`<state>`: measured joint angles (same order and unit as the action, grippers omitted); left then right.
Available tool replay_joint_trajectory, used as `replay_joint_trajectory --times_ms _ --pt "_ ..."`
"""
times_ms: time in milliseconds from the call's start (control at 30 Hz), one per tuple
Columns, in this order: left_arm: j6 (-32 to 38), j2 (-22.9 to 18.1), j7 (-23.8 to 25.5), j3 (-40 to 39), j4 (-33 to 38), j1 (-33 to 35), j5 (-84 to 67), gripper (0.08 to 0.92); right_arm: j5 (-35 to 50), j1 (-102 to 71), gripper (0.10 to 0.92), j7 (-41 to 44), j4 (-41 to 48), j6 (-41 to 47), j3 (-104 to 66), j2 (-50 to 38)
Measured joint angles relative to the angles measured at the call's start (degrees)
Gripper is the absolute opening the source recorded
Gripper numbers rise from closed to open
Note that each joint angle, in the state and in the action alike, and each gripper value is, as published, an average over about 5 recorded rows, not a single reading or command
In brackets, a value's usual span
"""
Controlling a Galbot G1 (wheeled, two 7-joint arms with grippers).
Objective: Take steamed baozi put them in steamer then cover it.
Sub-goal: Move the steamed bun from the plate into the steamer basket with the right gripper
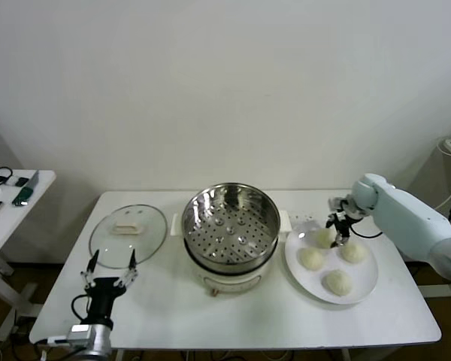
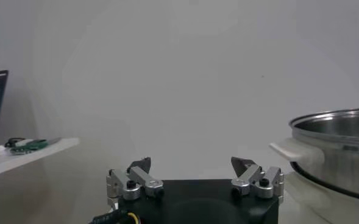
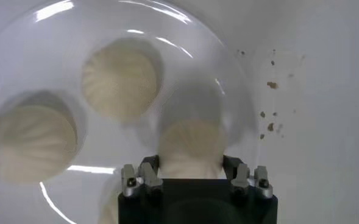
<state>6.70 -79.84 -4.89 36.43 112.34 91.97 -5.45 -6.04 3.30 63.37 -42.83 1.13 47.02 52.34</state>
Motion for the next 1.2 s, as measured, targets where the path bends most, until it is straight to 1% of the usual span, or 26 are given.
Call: replay_joint_trajectory --times_ms 233,567,867,1200 --pt "0.05 0.11 0.01 0.08 0.34 0.29 -0.12 0.823 2.5 5.36 0.683 0.7 -4.05 -1.84 4.75 -1.54" --pt "0.14 0.31 0.14 0.12 1.03 1.22 -0.37 0.823 7.19 21.52 0.688 2.21 -12.39 -6.85 17.45 -0.47" --pt "0.09 0.35 0.29 -0.35 1.15 1.85 -0.34 0.823 8.25 33.6 0.695 2.52 -18.97 -11.81 25.48 4.27" --pt "0.04 1.14 0.36 -0.91 1.01 2.16 -0.06 0.823 4.71 36.94 0.704 2.01 -25.08 -16.19 28.25 11.76"
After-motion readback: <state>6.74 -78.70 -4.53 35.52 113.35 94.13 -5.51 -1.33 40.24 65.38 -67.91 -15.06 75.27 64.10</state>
